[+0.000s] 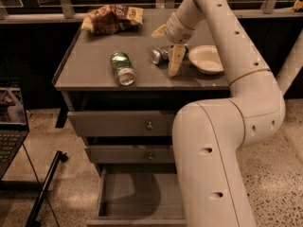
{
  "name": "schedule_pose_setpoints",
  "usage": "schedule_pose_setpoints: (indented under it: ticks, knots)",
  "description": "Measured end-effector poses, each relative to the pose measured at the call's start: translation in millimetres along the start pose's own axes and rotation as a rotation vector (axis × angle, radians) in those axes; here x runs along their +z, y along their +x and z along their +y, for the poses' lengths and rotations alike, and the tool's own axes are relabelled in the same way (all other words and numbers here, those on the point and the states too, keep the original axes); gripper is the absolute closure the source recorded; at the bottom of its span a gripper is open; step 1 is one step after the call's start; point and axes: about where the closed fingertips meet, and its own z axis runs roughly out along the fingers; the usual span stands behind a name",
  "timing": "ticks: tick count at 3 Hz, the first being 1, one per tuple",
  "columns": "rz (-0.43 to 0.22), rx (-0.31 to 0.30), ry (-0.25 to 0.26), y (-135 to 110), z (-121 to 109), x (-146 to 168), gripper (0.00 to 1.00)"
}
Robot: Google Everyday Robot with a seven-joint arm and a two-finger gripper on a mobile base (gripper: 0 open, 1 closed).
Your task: Place redbull can into bottom drawer
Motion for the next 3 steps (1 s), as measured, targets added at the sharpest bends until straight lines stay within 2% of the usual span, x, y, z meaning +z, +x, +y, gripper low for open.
schedule_pose_setpoints:
  ticks: [1, 3]
  knots:
    - [-0.002, 0.000, 0.027, 0.1, -8.3, 3.6, 0.19]
    - [-0.002, 0.000, 0.027, 0.1, -8.3, 3.6, 0.64]
